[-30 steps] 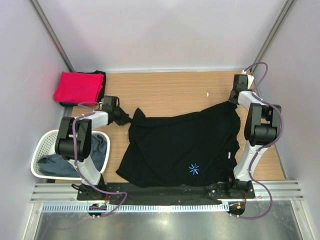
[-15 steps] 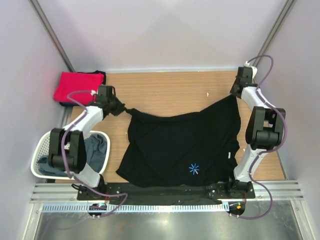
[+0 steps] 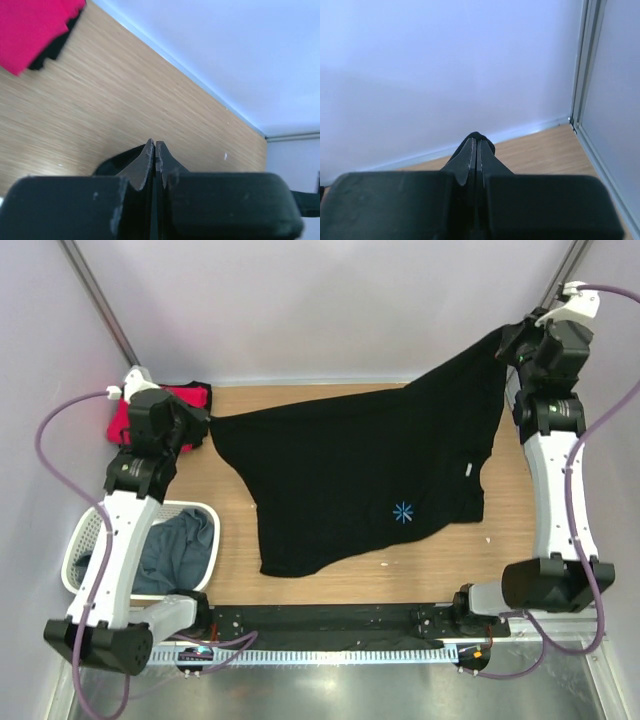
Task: Fold and stack the t-shirts
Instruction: Flatten the tshirt out
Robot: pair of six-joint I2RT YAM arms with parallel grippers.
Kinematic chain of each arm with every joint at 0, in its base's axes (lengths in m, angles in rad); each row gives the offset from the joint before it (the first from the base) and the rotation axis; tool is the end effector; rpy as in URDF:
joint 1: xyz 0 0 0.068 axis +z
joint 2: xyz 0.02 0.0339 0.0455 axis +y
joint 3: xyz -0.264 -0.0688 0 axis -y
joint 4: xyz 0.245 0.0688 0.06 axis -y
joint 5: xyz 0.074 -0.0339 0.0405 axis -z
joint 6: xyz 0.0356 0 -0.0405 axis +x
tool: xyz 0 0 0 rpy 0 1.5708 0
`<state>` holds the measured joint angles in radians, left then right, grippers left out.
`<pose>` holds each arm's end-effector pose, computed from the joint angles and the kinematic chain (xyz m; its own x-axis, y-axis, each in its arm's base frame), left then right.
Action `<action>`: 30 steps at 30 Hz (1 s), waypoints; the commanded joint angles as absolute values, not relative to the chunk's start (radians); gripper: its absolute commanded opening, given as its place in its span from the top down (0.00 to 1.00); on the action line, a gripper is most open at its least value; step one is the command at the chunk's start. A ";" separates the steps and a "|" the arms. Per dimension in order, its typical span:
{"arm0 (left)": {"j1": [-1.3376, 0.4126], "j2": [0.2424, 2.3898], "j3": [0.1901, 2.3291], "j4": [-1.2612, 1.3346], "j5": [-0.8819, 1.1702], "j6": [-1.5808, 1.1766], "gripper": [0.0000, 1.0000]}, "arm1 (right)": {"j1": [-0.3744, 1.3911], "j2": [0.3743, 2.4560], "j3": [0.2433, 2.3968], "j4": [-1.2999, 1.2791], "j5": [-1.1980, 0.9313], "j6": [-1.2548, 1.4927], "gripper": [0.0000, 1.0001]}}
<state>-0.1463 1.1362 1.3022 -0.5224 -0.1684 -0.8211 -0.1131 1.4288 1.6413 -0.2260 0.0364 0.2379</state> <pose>0.2411 -0.0295 0.4146 -0.2267 -0.6959 -0.6814 -0.2606 0.7174 -0.6461 0.3169 -0.0373 0.4837 0.0221 0.2345 -0.9719 0.1479 0.9606 0.2352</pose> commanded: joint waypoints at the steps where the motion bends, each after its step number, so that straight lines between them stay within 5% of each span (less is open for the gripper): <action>1: -0.146 1.052 1.354 -0.612 -0.287 -0.727 1.00 | -0.114 1.336 1.667 -0.192 0.012 0.218 0.99; 16: -0.144 0.847 1.620 -0.795 -0.273 -0.661 1.00 | -0.115 1.032 1.695 -0.268 -0.133 0.278 0.99; 30: -0.146 0.746 1.819 -0.853 -0.268 -0.623 1.00 | -0.114 0.974 2.085 -0.572 -0.127 0.253 0.99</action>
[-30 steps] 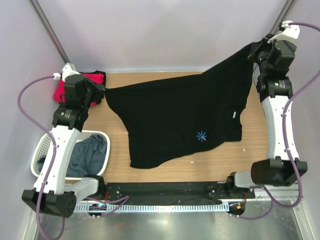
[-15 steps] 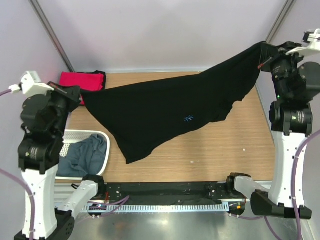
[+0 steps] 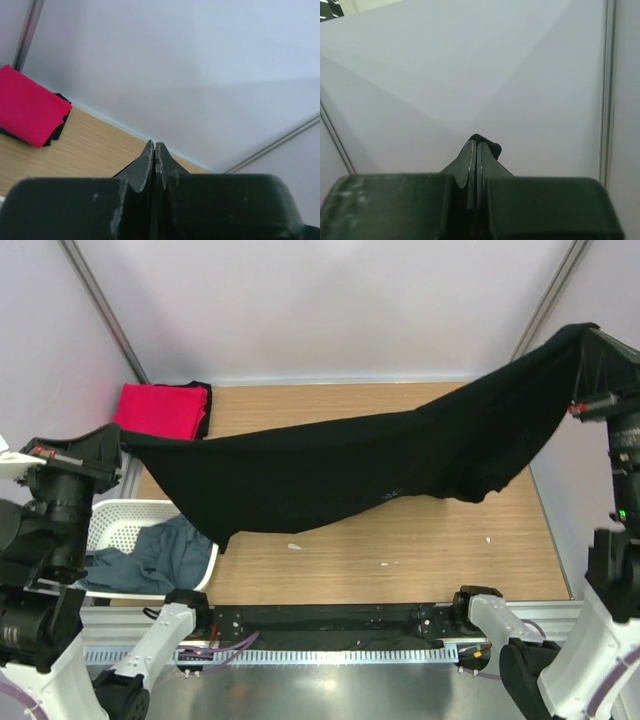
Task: Fold and stack the t-shirts
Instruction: Flatten the tshirt out
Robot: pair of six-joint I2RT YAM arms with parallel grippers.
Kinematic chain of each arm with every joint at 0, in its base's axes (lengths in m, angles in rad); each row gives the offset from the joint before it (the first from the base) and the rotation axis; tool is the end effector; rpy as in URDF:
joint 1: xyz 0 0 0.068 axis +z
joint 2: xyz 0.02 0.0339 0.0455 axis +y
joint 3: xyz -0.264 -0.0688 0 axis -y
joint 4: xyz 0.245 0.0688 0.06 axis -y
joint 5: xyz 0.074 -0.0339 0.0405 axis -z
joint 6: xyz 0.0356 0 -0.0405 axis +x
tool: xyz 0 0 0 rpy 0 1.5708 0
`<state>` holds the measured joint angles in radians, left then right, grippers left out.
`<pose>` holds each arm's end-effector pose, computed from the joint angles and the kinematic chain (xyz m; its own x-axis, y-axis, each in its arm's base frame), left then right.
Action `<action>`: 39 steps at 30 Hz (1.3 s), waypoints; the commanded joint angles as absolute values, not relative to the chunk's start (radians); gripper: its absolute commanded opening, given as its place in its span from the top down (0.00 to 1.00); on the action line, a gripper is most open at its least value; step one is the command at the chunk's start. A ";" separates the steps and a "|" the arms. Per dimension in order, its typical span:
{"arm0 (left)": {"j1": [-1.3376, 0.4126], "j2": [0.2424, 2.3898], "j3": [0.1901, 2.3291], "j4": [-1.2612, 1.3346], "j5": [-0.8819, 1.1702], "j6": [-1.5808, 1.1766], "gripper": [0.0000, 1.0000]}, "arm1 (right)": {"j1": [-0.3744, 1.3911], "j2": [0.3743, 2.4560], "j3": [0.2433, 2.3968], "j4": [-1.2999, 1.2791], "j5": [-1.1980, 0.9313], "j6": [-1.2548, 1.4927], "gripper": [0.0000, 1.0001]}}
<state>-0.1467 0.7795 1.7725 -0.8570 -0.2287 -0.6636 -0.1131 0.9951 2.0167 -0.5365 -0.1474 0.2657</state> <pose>0.0244 0.0046 0.5518 0.1548 -0.6293 -0.7616 0.0197 0.7727 -0.6345 0.0499 -0.0004 0.6262 0.4425 0.2111 -0.8716 -0.1385 0.9763 0.1662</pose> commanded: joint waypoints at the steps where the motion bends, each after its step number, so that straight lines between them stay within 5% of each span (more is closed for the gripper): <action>1: -0.144 0.741 1.830 -0.854 -0.311 -0.617 1.00 | -0.115 0.976 2.086 -0.577 -0.123 0.253 0.99; 7: -0.144 0.753 1.939 -0.945 -0.351 -0.611 1.00 | -0.115 1.006 2.126 -0.656 -0.110 0.267 0.99; 15: -0.146 0.758 1.872 -0.893 -0.419 -0.595 1.00 | -0.115 1.061 2.214 -0.696 -0.029 0.172 0.99; 20: -0.144 0.848 1.731 -0.778 -0.390 -0.640 1.00 | -0.115 1.144 2.075 -0.648 -0.028 0.179 0.99; 31: -0.146 1.270 1.615 -0.548 -0.373 -0.706 1.00 | -0.115 1.400 1.569 -0.287 0.069 0.189 0.99; 39: -0.144 1.759 1.675 -0.434 -0.335 -0.767 1.00 | -0.115 1.944 1.790 -0.297 0.045 0.140 0.99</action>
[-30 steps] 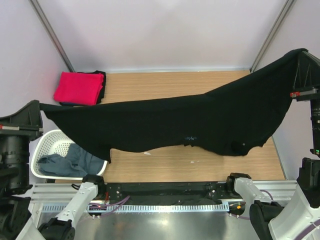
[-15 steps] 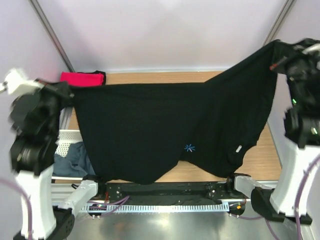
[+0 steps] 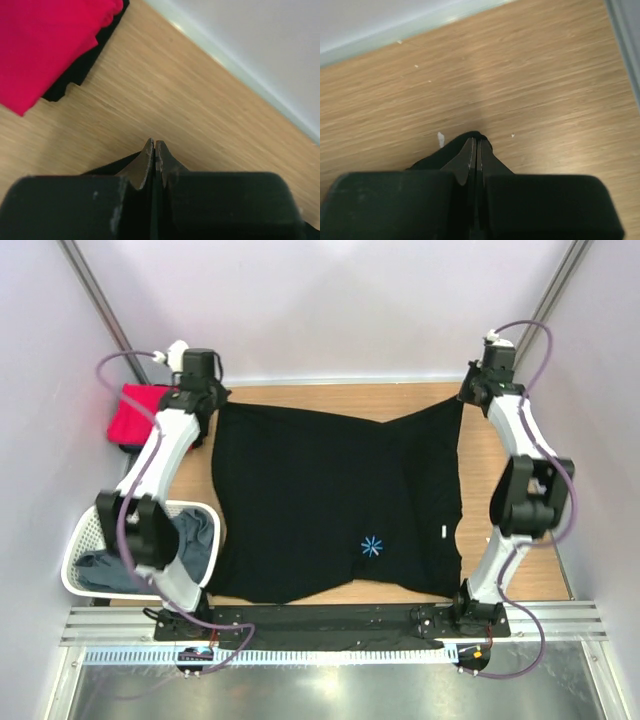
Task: Fold and stack the t-shirts
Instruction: Flatten the tshirt out
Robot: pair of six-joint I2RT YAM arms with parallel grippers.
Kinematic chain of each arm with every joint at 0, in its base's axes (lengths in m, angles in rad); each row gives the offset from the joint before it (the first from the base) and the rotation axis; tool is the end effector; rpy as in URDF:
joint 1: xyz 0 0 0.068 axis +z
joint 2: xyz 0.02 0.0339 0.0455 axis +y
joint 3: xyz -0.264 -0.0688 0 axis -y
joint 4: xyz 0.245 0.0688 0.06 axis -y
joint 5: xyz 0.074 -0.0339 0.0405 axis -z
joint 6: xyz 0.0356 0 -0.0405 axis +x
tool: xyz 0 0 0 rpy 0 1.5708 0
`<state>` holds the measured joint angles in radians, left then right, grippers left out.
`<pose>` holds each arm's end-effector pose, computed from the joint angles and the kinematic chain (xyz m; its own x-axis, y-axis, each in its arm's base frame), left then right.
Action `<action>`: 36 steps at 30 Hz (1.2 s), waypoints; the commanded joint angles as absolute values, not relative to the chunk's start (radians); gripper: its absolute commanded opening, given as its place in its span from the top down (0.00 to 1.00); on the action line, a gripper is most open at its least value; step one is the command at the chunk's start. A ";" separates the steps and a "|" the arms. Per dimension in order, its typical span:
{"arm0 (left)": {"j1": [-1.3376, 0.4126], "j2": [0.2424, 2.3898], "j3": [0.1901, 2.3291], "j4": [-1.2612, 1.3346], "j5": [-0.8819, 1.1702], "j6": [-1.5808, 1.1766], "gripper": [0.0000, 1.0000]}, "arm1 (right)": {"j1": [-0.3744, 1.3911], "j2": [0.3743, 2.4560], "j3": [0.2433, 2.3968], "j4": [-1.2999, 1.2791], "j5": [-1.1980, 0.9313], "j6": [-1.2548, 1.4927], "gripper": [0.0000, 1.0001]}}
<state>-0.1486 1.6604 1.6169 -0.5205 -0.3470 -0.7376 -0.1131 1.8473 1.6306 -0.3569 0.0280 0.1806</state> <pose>0.3794 -0.0446 0.3683 -0.2937 -0.5955 -0.7477 -0.4629 0.7730 -0.4338 0.4334 -0.0502 0.3139 -0.5060 0.2382 -0.8290 0.2308 0.9635 0.1359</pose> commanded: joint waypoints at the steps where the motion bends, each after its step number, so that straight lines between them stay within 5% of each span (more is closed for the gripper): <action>1: -0.147 1.796 1.725 -0.445 -0.321 -0.756 1.00 | -0.114 1.974 1.884 -0.320 0.048 0.141 0.99; 6: -0.147 1.972 1.946 -0.477 -0.295 -0.681 1.00 | -0.114 2.029 2.061 -0.287 0.057 0.129 0.99; 12: -0.150 1.910 1.965 -0.495 -0.213 -0.640 1.00 | -0.115 1.981 2.214 -0.278 0.029 0.110 0.99; 26: -0.187 1.255 1.626 -0.485 -0.140 -0.560 1.00 | -0.114 1.421 2.079 -0.343 -0.029 0.060 0.99; 36: -0.189 0.957 1.680 -0.624 -0.117 -0.569 1.00 | -0.115 1.227 2.190 -0.534 0.020 0.011 0.99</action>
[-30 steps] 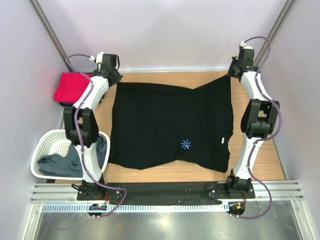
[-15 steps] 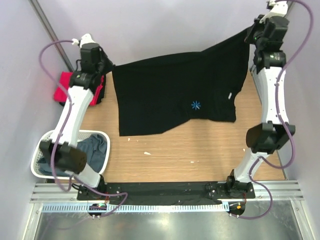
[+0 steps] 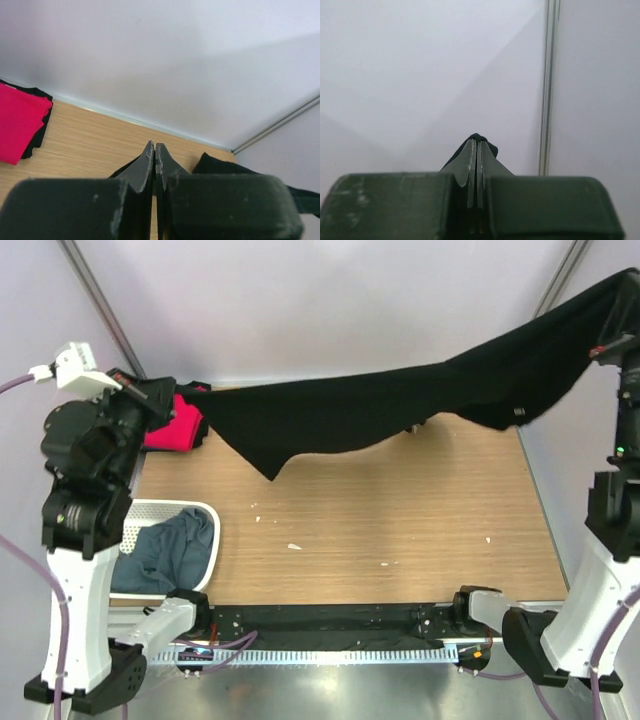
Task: Fold and stack the t-shirts
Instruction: Flatten the tshirt out
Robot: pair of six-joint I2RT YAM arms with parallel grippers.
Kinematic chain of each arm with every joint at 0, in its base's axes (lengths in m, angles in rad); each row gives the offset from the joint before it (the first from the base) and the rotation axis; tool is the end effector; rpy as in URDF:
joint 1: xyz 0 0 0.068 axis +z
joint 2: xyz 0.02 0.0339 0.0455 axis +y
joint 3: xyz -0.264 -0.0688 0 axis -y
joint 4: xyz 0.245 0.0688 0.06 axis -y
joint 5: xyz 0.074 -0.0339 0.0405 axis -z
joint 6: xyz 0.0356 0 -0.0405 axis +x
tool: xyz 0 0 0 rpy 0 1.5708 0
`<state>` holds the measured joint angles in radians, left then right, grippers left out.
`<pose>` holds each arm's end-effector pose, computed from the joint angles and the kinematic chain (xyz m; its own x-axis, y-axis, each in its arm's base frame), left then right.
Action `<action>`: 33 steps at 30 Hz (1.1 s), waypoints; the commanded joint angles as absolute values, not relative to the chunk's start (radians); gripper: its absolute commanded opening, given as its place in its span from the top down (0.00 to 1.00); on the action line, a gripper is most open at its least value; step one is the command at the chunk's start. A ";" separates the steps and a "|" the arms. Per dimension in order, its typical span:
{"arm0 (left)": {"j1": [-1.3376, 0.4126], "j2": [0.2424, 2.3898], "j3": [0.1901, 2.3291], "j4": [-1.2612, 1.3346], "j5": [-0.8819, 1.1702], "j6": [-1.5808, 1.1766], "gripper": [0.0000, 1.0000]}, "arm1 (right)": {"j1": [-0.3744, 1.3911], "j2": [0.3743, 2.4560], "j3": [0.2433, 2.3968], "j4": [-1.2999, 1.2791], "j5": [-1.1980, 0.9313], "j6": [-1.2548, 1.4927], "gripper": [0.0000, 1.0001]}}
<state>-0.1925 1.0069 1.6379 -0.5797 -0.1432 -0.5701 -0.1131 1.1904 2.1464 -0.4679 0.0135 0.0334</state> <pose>0.1486 -0.0238 0.5352 0.0157 -0.5473 -0.8368 0.0688 0.8355 -0.5452 0.1103 -0.0130 0.6448 0.4699 -0.0198 -0.8825 0.1091 0.9934 0.0358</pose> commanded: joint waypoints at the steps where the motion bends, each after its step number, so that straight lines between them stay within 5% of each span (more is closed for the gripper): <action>1: -0.187 0.925 1.689 -0.653 -0.118 -0.574 1.00 | -0.114 1.218 2.216 -0.519 0.028 0.011 0.99; 12: -0.187 1.052 2.155 -0.891 -0.227 -0.594 1.00 | -0.109 1.242 2.387 -0.511 0.104 0.003 0.99; 23: -0.173 1.385 2.001 -0.951 -0.301 -0.686 1.00 | -0.083 1.454 2.286 -0.552 0.282 -0.145 0.99; 33: -0.117 1.730 1.758 -0.659 -0.276 -0.756 1.00 | -0.083 1.837 2.020 -0.349 0.200 -0.083 0.99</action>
<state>-0.1287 1.7260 1.7370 -0.8253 -0.2474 -0.7467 -0.0788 1.7630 2.0571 -0.4801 0.2096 -0.1028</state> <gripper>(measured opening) 0.005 0.027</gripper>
